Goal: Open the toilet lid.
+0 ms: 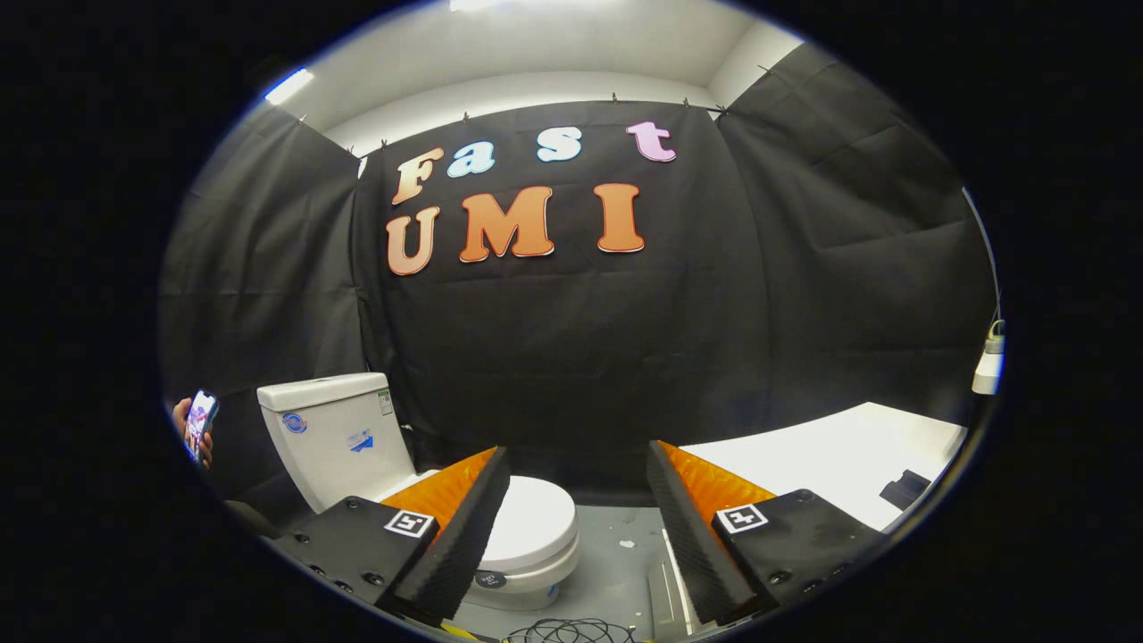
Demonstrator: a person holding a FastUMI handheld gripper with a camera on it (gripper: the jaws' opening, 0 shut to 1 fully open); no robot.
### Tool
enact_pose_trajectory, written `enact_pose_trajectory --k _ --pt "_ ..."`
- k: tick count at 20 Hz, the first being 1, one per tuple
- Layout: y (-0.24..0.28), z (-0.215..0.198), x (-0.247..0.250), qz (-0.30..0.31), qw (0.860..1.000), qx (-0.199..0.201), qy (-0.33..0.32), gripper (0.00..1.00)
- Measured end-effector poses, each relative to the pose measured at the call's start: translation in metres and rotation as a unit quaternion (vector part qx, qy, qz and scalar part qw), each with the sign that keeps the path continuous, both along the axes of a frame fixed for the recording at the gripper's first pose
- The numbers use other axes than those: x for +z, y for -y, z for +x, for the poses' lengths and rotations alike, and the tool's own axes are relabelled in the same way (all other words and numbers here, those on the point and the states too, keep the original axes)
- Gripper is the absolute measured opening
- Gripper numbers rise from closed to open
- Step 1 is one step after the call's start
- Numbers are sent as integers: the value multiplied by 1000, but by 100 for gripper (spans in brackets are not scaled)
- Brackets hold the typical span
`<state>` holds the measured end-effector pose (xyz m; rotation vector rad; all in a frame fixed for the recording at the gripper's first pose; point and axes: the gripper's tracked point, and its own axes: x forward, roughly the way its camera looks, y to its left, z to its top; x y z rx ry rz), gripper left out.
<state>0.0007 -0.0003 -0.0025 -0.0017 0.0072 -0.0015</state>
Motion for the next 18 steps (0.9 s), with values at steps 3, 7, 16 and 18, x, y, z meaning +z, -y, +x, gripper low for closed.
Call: enact_pose_trajectory --k 3,7,16,18 --pt "0 0 0 1 1000 -2 0 99" --pt "1 0 0 1 1000 -3 -1 99" --pt "-4 -1 1 6 1000 1 -1 99" --pt "-1 -2 3 7 1000 -2 0 99"
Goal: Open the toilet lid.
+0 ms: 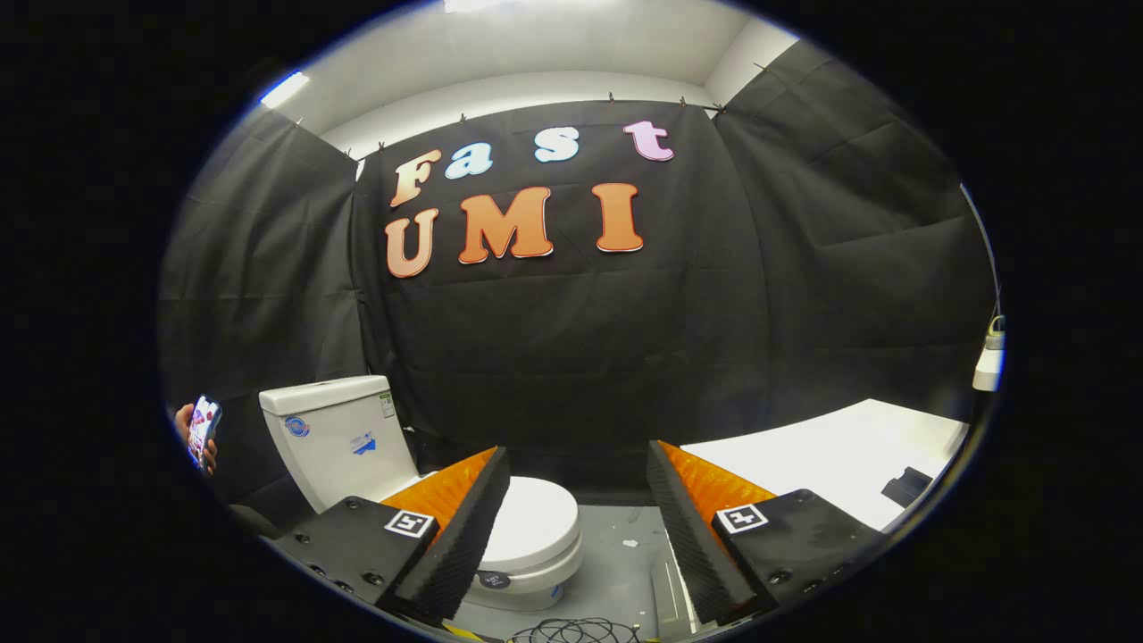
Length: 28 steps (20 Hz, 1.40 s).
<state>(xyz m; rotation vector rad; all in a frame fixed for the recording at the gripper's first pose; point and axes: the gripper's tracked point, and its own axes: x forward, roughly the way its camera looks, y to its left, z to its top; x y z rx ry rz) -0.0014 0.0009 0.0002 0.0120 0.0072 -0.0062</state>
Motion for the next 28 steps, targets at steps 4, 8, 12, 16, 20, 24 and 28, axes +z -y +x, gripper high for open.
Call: enact_pose_trajectory --k 4,8,12,16,20,24,28 --pt "-2 -7 7 -8 1000 -3 8 99" --pt "-23 -6 12 -25 1000 7 14 99" --pt "-58 2 11 -5 999 38 9 99" --pt "-90 14 10 13 998 61 15 99" --pt "-122 30 -2 25 996 85 11 99" --pt "-147 43 -31 31 994 104 -9 99" --pt "-166 49 -74 54 990 123 -46 99"
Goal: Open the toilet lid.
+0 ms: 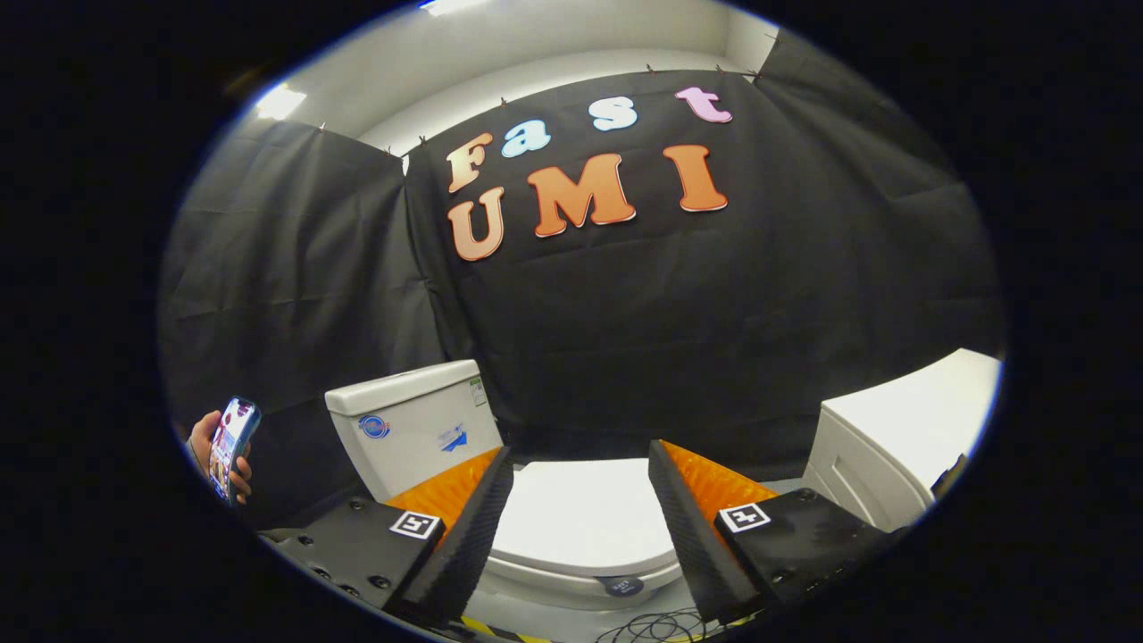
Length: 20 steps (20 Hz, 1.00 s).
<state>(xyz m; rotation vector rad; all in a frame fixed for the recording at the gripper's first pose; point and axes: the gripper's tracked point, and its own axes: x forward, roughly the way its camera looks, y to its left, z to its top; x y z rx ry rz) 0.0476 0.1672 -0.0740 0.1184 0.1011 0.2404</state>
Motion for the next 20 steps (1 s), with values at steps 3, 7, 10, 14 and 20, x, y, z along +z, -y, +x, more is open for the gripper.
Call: enact_pose_trajectory --k 3,7,10,14,20 --pt "-2 2 -34 23 999 11 -26 97" --pt "33 11 -76 80 995 -27 -62 99" --pt "41 1 -119 104 986 -20 -129 98" --pt "61 3 -155 163 969 -26 -183 98" --pt "76 7 -214 297 913 -58 -274 99"
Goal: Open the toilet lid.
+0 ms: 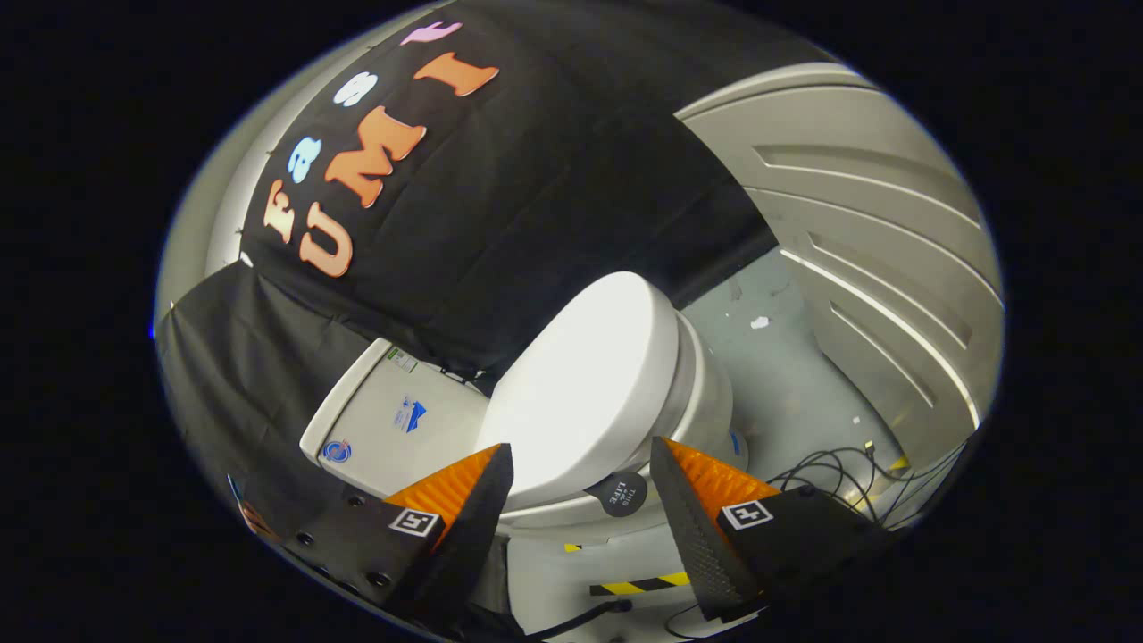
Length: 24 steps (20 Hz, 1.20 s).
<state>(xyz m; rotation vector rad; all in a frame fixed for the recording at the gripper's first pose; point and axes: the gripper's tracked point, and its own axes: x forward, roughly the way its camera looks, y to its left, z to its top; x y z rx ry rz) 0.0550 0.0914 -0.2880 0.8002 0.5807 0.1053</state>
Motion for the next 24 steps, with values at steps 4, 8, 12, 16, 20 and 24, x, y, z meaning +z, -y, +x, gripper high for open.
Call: enact_pose_trajectory --k 4,8,12,16,20,24 --pt "6 2 -13 41 999 -21 -25 99" --pt "0 7 -37 88 994 -25 -60 99" --pt "-22 9 -60 138 986 -4 -98 98" --pt "-32 15 -76 159 981 0 -114 97" --pt "-36 21 -77 184 976 3 -113 85" --pt "-41 22 -85 189 975 10 -117 66"
